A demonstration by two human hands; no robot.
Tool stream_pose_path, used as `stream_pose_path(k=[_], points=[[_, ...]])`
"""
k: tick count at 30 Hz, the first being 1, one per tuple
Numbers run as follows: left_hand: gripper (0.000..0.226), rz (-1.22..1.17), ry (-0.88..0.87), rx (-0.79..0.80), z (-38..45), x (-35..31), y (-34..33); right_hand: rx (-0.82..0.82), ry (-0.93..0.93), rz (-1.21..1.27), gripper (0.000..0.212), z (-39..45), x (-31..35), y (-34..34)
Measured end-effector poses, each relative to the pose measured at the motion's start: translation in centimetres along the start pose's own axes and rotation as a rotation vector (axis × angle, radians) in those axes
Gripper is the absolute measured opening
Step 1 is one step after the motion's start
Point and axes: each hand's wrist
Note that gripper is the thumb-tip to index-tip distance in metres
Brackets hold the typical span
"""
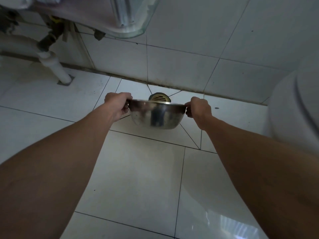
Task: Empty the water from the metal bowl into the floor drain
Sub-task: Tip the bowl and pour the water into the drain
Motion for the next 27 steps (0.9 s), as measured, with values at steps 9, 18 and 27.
stream_pose_path(k=[9, 18, 27], points=[[0.011, 0.181, -0.013, 0.072, -0.5, 0.6, 0.3, -0.114, 0.02, -0.168, 0.029, 0.9, -0.6, -0.7], [0.018, 0.305, 0.011, 0.171, -0.8, 1.1, 0.5, -0.059, -0.055, -0.239, 0.024, 0.8, -0.4, -1.1], [0.034, 0.284, -0.038, 0.156, -1.1, 1.1, 0.5, 0.003, -0.123, -0.213, 0.023, 0.8, -0.4, -1.5]])
Point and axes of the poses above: each hand's wrist, its own z-axis towards the middle knuckle, its own y-axis out of the back of the hand, x = y × z, and after that the axes turned 4 degrees about -y, right-handed
